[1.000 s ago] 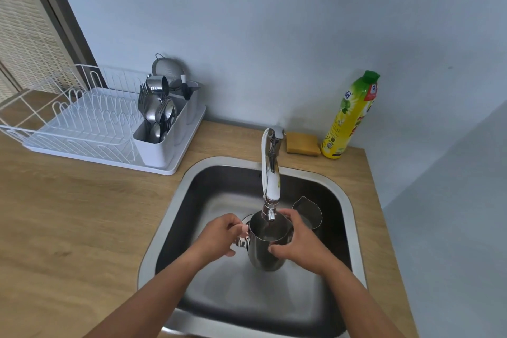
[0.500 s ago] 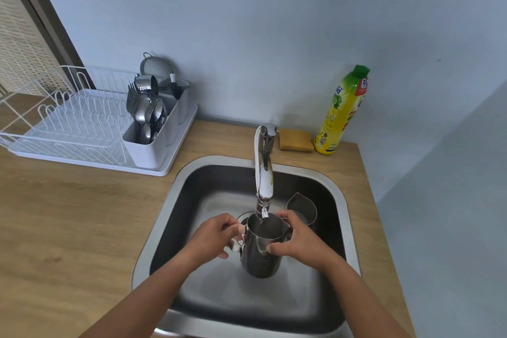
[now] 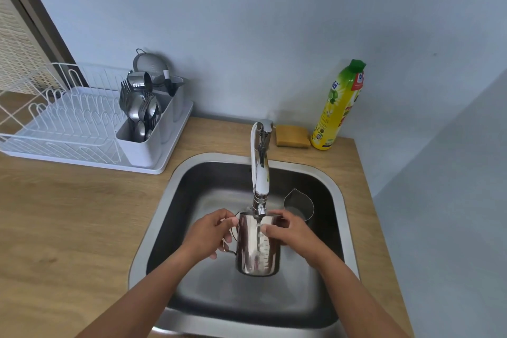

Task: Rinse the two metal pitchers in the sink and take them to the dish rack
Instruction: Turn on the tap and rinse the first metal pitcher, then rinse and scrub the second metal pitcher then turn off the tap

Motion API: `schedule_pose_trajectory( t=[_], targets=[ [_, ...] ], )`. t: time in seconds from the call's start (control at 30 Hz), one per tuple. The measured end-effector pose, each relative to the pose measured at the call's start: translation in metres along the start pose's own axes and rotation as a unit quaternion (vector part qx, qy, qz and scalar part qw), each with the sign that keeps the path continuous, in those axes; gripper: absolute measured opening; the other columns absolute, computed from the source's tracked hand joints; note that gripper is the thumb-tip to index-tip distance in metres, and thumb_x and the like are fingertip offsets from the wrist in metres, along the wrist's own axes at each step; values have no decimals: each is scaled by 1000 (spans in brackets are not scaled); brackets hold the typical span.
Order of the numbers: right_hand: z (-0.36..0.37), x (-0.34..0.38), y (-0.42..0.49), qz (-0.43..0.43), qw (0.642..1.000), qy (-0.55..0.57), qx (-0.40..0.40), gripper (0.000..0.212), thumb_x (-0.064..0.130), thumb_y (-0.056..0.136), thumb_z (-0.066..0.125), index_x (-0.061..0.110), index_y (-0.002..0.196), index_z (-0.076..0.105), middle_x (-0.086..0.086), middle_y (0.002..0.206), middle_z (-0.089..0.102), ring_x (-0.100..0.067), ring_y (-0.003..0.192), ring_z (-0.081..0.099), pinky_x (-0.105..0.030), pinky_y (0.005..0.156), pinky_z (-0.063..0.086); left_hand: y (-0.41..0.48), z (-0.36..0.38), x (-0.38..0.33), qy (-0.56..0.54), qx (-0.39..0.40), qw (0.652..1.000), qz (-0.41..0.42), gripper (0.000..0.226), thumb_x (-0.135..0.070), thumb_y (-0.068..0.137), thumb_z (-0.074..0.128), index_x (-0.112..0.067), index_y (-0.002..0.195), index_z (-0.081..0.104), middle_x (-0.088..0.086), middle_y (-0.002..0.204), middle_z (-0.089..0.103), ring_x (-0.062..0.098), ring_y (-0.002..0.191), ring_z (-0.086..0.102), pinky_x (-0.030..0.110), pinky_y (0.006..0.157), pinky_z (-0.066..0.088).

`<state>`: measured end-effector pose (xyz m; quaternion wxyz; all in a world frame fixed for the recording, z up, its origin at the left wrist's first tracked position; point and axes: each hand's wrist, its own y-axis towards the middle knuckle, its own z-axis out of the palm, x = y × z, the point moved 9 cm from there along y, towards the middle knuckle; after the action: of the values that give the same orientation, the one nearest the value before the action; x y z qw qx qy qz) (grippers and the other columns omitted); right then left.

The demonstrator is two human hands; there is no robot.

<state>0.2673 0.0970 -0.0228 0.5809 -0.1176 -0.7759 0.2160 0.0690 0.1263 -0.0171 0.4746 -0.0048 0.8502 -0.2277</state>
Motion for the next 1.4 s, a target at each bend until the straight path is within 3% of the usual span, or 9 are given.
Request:
schedule_pose_trajectory(
  t=[0.17,0.3,0.47,0.63,0.8,0.9,1.1,1.27,1.4],
  targets=[
    [1,-7,2,37,999,1,-4,53,56,75,71,15,108,67,-4,101,76,-21,96,71,-39,88,57,6,3,7,-13,12,999,-34,25,-38,98,50,-24,84,65,-1,55,62,18,50,65,21,40,36],
    [3,-11,4,66,998,-4,-7,78,71,63,67,7,106,69,-14,101,75,-20,80,68,-34,79,57,9,9,16,-36,39,996,-66,29,-36,99,48,-15,90,66,-2,54,57,19,46,61,19,39,30],
    [5,-19,7,90,995,-26,-14,69,71,80,55,8,104,70,-12,95,76,-27,83,74,-38,77,60,8,15,28,-80,69,988,-109,33,-34,101,47,-9,92,66,-2,52,49,17,41,55,19,39,26],
    [-2,-21,3,83,993,-57,-55,57,64,92,43,12,97,68,-5,69,70,-18,51,66,-30,53,51,7,23,44,-124,99,973,-170,28,-33,99,52,-14,81,60,-4,49,43,14,37,47,17,39,23],
    [-41,-17,-6,37,964,-150,-217,30,49,95,49,20,94,60,3,86,65,-6,72,57,-25,60,42,4,24,52,-129,115,967,-190,28,-33,99,52,-16,78,59,-4,49,43,12,38,47,16,38,26],
    [-58,-28,-14,50,949,-139,-278,23,42,94,54,21,102,50,0,100,61,-9,77,57,-29,62,43,5,14,49,-118,87,975,-167,31,-33,101,48,-10,88,63,-4,50,45,14,38,50,17,38,30],
    [-55,-70,-5,126,951,-96,-266,52,40,91,60,9,129,42,-11,132,46,-28,107,55,-32,82,41,13,-27,36,-42,-34,995,-85,28,-37,100,47,-15,93,61,7,66,68,22,54,67,25,47,48],
    [-44,-85,8,151,958,-71,-233,49,40,97,50,5,131,47,-17,132,48,-34,110,54,-32,84,41,21,-44,49,-22,-94,992,-81,16,-38,97,50,-25,91,59,1,78,75,23,75,72,42,71,61],
    [-42,-88,14,136,959,-42,-246,41,35,99,47,2,123,54,-20,123,52,-30,94,54,-33,80,43,27,-46,57,-80,-134,984,-88,14,-32,96,53,-21,90,60,0,85,74,21,85,69,50,83,58]
  ],
)
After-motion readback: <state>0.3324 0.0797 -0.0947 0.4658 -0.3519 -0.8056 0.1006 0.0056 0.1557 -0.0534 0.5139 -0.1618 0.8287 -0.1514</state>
